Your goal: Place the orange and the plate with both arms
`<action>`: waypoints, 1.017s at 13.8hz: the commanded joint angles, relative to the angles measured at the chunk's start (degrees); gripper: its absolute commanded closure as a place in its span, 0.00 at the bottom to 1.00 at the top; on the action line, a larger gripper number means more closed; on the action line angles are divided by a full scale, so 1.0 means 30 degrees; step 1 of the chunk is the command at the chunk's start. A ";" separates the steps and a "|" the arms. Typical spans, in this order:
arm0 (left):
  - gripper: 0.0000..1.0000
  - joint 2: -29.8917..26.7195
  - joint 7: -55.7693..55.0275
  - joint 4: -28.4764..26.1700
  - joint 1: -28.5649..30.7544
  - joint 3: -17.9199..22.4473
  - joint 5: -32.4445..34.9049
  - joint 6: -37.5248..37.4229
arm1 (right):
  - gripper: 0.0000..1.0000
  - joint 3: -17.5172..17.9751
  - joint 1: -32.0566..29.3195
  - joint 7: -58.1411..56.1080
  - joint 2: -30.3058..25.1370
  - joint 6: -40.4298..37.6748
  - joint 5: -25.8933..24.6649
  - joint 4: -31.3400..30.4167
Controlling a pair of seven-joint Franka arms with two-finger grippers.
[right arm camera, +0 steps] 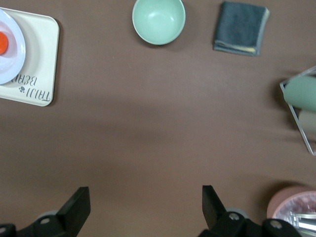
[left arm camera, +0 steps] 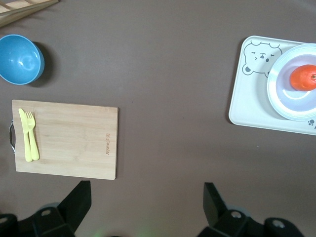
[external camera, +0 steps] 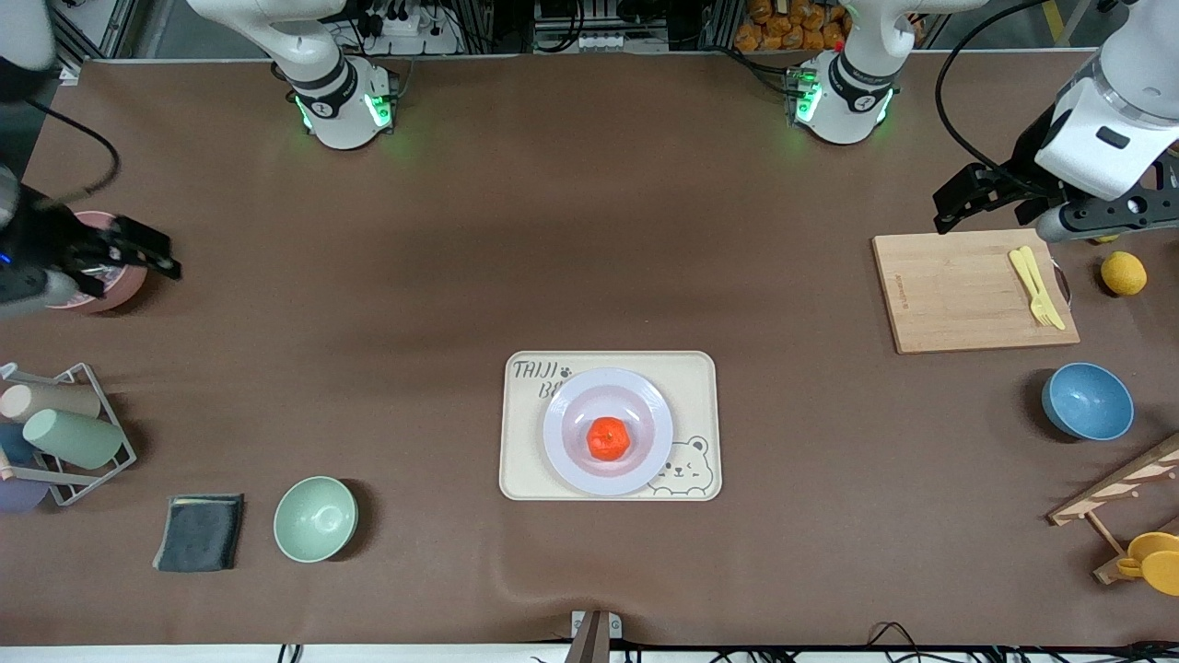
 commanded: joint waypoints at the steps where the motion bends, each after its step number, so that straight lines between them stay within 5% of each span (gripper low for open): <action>1: 0.00 -0.0262 -0.0037 -0.0312 0.0203 -0.0098 -0.0280 -0.0184 | 0.00 0.0389 -0.0731 0.1768 -0.1250 -0.0563 -0.0419 -0.0908; 14: 0.00 -0.0584 0.0052 0.0154 0.0378 0.0283 -0.0163 0.0168 | 0.00 0.0359 -0.1258 0.3531 -0.1721 -0.1681 -0.1562 -0.0733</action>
